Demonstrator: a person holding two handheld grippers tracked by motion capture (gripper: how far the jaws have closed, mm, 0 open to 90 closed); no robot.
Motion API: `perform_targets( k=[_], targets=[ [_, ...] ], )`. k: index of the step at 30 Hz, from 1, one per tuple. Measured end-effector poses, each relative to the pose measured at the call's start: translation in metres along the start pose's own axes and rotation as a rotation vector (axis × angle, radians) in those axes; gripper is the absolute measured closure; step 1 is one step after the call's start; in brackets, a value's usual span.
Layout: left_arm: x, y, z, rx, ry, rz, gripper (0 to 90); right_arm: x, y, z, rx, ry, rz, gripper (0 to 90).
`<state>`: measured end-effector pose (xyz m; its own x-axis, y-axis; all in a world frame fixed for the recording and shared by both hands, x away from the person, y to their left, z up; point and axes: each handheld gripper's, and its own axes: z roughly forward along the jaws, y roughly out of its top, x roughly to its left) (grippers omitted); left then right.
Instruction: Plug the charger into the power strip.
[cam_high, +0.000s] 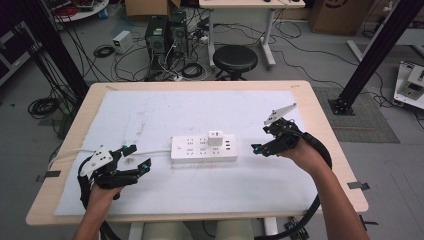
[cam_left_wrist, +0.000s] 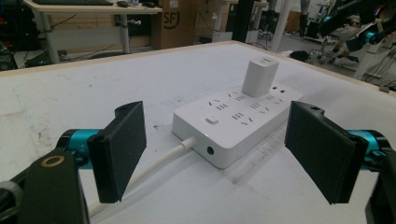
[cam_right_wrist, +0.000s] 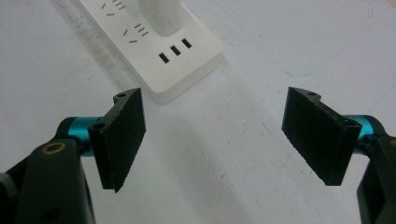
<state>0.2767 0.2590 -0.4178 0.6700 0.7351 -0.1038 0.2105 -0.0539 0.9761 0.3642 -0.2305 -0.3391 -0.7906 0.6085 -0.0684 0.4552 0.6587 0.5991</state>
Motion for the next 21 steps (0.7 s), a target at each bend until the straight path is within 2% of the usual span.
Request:
perform_targets(
  k=[5, 11, 21],
  targets=[
    [0.003, 0.004, 0.000, 0.006, -0.004, 0.004, 20.8, 0.005, -0.018, -0.003, -0.022, -0.005, 0.035, 22.0],
    [0.001, 0.008, 0.001, 0.012, -0.008, 0.019, 20.8, 0.010, -0.036, -0.009, -0.042, -0.010, 0.048, 22.0],
    [-0.001, 0.008, -0.001, 0.008, -0.002, 0.010, 20.8, 0.012, -0.051, -0.010, -0.088, -0.034, 0.086, 22.0]
  ],
)
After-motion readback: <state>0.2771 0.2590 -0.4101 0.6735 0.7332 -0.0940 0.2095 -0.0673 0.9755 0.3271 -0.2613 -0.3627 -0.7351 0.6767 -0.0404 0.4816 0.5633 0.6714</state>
